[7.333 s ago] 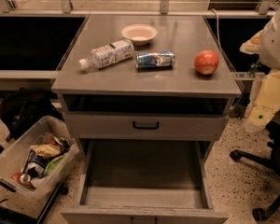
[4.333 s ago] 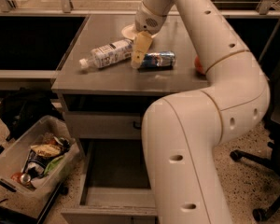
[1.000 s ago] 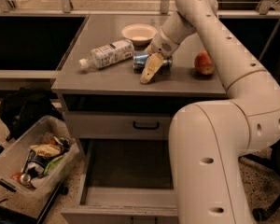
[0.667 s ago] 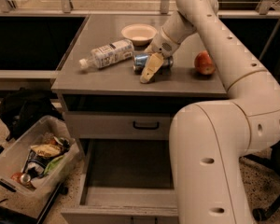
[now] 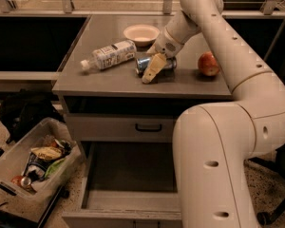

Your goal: Place redbull can into middle drawer

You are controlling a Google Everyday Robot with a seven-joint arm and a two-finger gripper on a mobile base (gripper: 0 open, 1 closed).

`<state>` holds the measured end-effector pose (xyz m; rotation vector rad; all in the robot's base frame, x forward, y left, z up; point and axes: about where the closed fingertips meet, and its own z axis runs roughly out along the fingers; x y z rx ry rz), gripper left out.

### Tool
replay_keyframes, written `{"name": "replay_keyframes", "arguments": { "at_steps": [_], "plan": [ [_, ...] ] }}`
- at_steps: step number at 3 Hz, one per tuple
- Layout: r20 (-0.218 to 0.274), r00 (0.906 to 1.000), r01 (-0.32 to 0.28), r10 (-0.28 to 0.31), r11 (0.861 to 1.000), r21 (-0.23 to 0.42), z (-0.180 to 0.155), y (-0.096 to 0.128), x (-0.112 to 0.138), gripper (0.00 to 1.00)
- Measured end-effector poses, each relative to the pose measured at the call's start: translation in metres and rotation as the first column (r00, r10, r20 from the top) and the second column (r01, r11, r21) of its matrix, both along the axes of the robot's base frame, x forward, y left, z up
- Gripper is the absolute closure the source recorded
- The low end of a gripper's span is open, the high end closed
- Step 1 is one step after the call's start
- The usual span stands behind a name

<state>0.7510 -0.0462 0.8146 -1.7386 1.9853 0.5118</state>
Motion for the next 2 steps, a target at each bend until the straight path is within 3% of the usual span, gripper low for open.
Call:
{"name": "replay_keyframes", "arguments": {
  "at_steps": [1,2],
  "plan": [
    [0.000,1.0000,0.000,0.000,1.000,0.000,0.0000,0.0000,0.0000,1.00],
    [0.000,1.0000,0.000,0.000,1.000,0.000,0.0001,0.0000,0.0000,1.00]
  ]
}}
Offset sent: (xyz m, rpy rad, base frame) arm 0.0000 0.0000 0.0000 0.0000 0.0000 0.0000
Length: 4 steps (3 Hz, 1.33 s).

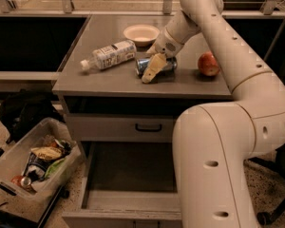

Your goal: Place redbull can into middle drawer

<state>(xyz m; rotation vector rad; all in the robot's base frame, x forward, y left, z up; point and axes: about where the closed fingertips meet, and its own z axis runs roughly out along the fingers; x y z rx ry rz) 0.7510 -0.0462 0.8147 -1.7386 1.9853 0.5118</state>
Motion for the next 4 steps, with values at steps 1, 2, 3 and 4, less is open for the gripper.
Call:
{"name": "replay_keyframes", "arguments": {
  "at_steps": [1,2,3,4],
  "plan": [
    [0.000,1.0000,0.000,0.000,1.000,0.000,0.009,0.000,0.000,1.00],
    [0.000,1.0000,0.000,0.000,1.000,0.000,0.018,0.000,0.000,1.00],
    [0.000,1.0000,0.000,0.000,1.000,0.000,0.021,0.000,0.000,1.00],
    [0.057,0.9951,0.084,-0.081,0.995,-0.058,0.046,0.018,0.010,1.00]
  ]
}}
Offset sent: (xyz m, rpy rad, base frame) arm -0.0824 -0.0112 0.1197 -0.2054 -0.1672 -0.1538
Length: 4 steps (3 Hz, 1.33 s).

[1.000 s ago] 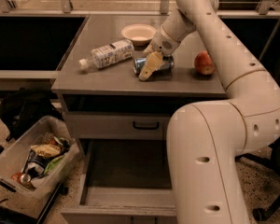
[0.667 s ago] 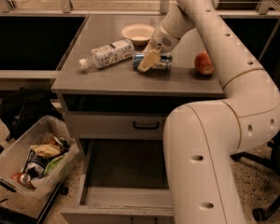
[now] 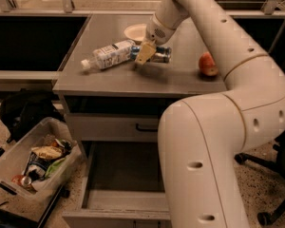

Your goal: Place redbull can into middle drawer

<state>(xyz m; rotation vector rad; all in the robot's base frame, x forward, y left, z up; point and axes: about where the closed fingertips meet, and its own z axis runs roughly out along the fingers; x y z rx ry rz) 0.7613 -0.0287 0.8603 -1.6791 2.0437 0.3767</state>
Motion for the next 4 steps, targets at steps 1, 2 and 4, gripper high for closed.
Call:
{"name": "replay_keyframes", "arguments": {
  "at_steps": [1,2,4],
  "plan": [
    [0.123,0.9869,0.116,-0.104,0.989,-0.089,0.051,0.009,-0.002,1.00],
    [0.214,0.9633,0.196,-0.162,0.969,-0.148,0.092,0.012,-0.028,1.00],
    [0.256,0.9493,0.236,-0.182,0.951,-0.200,0.107,-0.012,-0.046,1.00]
  ]
}}
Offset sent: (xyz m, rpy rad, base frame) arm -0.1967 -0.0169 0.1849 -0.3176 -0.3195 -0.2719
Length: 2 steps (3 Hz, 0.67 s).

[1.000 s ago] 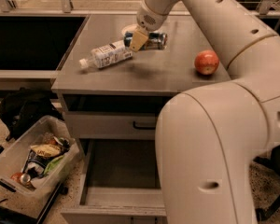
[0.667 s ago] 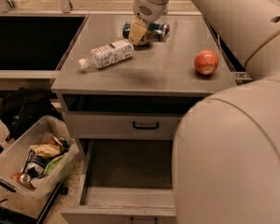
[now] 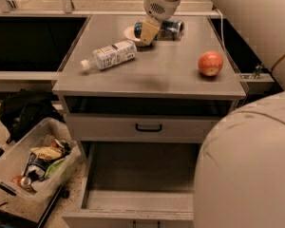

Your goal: Place redbull can into middle drawer

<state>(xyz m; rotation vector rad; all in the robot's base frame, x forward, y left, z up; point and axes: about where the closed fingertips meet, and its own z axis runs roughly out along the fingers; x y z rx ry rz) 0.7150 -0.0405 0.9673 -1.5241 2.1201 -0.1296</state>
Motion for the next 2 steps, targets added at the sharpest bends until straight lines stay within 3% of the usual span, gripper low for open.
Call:
{"name": "replay_keyframes", "arguments": {
  "at_steps": [1,2],
  "plan": [
    [-0.019,0.9984,0.053,-0.053,0.999,0.003,0.006,-0.027,0.003,1.00],
    [0.014,0.9821,0.188,-0.188,0.982,-0.013,0.046,-0.101,-0.017,1.00]
  ]
}}
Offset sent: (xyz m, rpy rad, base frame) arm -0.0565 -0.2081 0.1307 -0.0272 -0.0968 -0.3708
